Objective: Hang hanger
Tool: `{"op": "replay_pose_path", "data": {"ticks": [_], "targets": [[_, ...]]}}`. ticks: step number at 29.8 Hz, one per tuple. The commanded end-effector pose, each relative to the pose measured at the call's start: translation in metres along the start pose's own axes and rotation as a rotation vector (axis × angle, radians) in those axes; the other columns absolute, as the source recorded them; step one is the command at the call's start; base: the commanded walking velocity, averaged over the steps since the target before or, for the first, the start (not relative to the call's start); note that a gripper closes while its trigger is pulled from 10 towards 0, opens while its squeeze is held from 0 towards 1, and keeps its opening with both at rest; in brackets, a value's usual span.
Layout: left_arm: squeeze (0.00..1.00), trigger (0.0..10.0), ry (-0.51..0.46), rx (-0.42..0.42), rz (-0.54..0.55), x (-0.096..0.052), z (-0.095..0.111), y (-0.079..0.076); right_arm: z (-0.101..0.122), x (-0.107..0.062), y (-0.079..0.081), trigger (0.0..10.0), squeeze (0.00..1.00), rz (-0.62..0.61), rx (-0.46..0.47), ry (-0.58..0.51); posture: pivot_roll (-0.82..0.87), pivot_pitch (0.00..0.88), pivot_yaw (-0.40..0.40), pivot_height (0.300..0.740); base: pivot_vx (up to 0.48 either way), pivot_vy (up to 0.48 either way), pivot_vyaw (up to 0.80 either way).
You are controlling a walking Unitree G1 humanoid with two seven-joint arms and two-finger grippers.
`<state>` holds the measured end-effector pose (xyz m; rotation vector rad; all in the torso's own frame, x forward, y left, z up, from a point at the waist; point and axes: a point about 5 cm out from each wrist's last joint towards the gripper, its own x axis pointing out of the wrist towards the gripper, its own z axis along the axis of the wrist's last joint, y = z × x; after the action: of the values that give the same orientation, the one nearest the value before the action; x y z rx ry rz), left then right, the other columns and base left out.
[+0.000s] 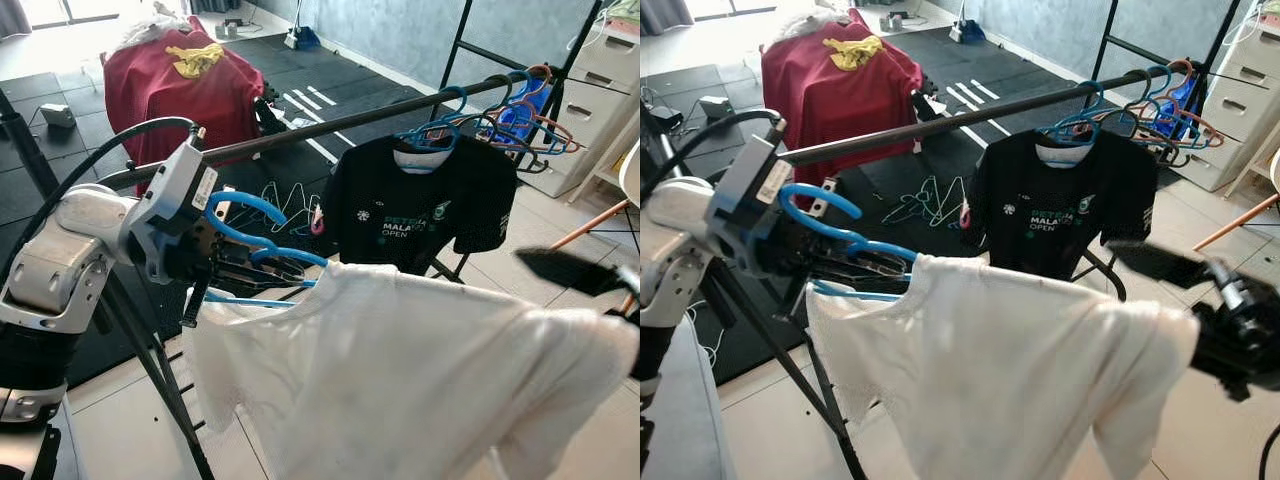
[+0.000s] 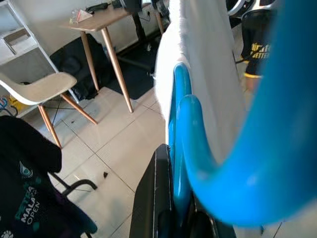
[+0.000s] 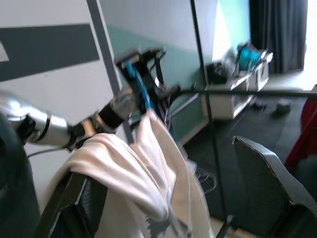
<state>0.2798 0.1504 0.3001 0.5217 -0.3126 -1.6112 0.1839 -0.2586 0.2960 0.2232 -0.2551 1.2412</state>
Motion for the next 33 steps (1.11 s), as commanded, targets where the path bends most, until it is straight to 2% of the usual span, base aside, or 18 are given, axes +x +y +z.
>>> {"op": "replay_pose_path", "data": {"ticks": [1, 2, 7, 9, 13, 17, 19, 20, 23, 26, 27, 29, 30, 33], "targets": [[0.0, 10.0, 0.015, -0.007, -0.012, 0.005, -0.005, 0.0, 0.018, -0.005, 0.005, 10.0, 1.0, 0.0, -0.071, -0.079, -0.1, 0.091, 0.0, 0.74, 0.0, 0.0, 0.0], [0.0, 10.0, 0.016, -0.007, -0.01, 0.005, -0.005, 0.0, 0.022, -0.009, 0.004, 10.0, 1.0, -0.033, -0.104, -0.071, -0.1, 0.091, 0.0, 0.74, 0.0, 0.0, 0.0], [0.0, 10.0, 0.015, -0.007, -0.01, 0.005, -0.006, 0.0, 0.023, -0.012, 0.003, 10.0, 1.0, -0.052, -0.117, -0.059, -0.11, 0.083, 0.0, 0.74, 0.0, 0.0, 0.0], [0.0, 10.0, 0.013, -0.005, -0.009, 0.005, -0.006, 0.0, 0.019, -0.009, 0.004, 10.0, 1.0, -0.044, -0.108, -0.036, -0.11, 0.083, 0.0, 0.74, 0.0, 0.0, 0.0], [0.0, 10.0, 0.014, -0.001, -0.004, 0.006, -0.008, 0.001, 0.021, -0.005, 0.005, 10.0, 1.0, -0.029, -0.114, -0.063, -0.11, 0.077, 0.0, 0.74, 0.0, 0.0, 0.0], [0.0, 10.0, 0.022, 0.006, 0.014, 0.006, -0.011, 0.003, 0.02, 0.004, 0.009, 10.0, 1.0, 0.017, -0.062, -0.079, -0.11, 0.082, -0.002, 0.74, 0.0, 0.0, 0.0], [0.0, 10.0, 0.034, 0.014, 0.036, 0.006, -0.013, 0.005, 0.006, 0.01, 0.01, 10.0, 1.0, 0.012, -0.021, 0.019, -0.11, 0.084, -0.002, 0.74, 0.0, 0.0, 0.0], [0.0, 10.0, 0.039, 0.022, 0.06, 0.006, -0.014, 0.008, -0.012, 0.01, 0.007, 10.0, 1.0, -0.043, -0.009, 0.158, -0.11, 0.086, -0.003, 0.74, 0.0, 0.0, 0.0], [0.0, 10.0, 0.038, 0.024, 0.07, 0.006, -0.014, 0.009, -0.016, 0.009, 0.006, 10.0, 1.0, -0.06, -0.007, 0.191, -0.11, 0.086, -0.003, 0.74, 0.0, 0.0, 0.0], [0.0, 10.0, 0.053, 0.045, 0.116, -0.003, -0.011, 0.016, -0.023, -0.008, 0.005, 10.0, 1.0, -0.164, -0.002, 0.289, -0.11, 0.091, -0.003, 0.74, 0.0, 0.0, 0.0], [0.0, 10.0, 0.053, 0.045, 0.116, -0.003, -0.011, 0.016, -0.023, -0.008, 0.005, 10.0, 1.0, -0.164, -0.002, 0.289, -0.11, 0.091, -0.003, 0.74, 0.0, 0.0, 0.0], [0.0, 10.0, 0.065, 0.059, 0.152, -0.012, -0.008, 0.022, -0.021, -0.021, 0.007, 10.0, 1.0, -0.23, -0.009, 0.332, -0.11, 0.095, -0.004, 0.74, 0.0, 0.0, 0.0], [0.0, 10.0, 0.07, 0.067, 0.17, -0.017, -0.006, 0.025, -0.016, -0.027, 0.01, 10.0, 1.0, -0.257, -0.015, 0.325, -0.12, 0.098, -0.001, 0.74, 0.0, 0.0, 0.0], [0.0, 10.0, 0.067, 0.075, 0.183, -0.022, -0.004, 0.027, -0.01, -0.03, 0.016, 10.0, 1.0, -0.265, -0.02, 0.288, -0.13, 0.099, 0.004, 0.74, 0.0, 0.0, 0.0]]}}
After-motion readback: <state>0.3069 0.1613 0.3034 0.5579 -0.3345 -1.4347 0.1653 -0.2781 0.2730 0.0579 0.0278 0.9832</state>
